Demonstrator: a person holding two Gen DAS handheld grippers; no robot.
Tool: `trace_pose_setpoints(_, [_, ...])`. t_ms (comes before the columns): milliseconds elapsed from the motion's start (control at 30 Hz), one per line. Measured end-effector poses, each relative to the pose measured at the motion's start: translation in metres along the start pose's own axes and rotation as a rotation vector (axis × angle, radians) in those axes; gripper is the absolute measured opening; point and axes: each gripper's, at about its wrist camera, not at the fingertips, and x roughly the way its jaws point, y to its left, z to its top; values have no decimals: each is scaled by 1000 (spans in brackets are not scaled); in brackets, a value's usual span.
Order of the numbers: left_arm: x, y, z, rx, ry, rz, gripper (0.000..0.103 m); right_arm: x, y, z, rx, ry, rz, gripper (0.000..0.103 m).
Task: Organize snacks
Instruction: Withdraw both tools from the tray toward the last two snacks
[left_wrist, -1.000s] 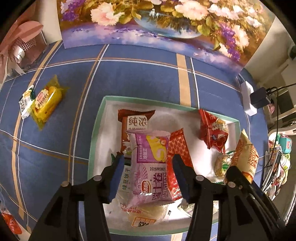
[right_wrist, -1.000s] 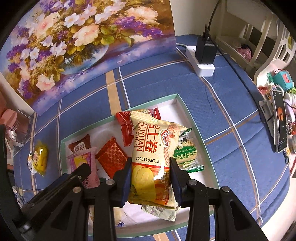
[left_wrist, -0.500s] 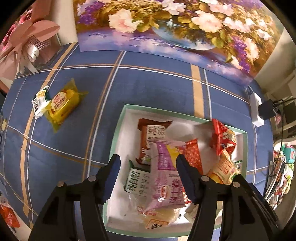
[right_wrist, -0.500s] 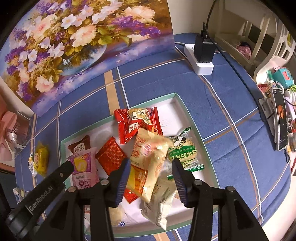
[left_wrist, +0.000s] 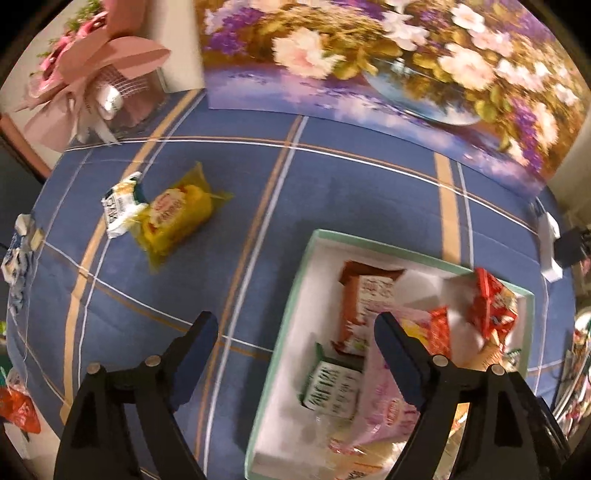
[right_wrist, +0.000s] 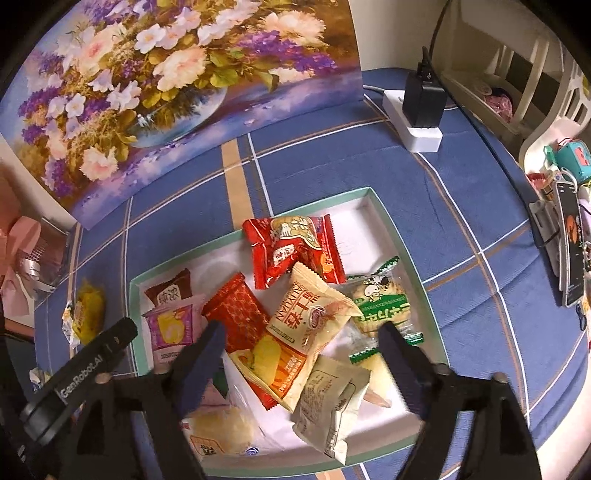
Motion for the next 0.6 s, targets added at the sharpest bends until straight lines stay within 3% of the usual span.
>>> trace_pose_setpoints(67, [1,5,1,-15,-4,1,90,0,0,0,3,-5,4,99])
trace_pose_setpoints(167, [1,11,1,-32,-30,29,103,-1,0,1,4,-8,10,103])
trace_pose_setpoints(267, [2,11,2,-19,-47,70,103,-2,1,1,-2,-14,6,103])
trace_pose_setpoints(600, [-2,9,3,20,-45,89,103,-5,6,1,-1,-15,20,103])
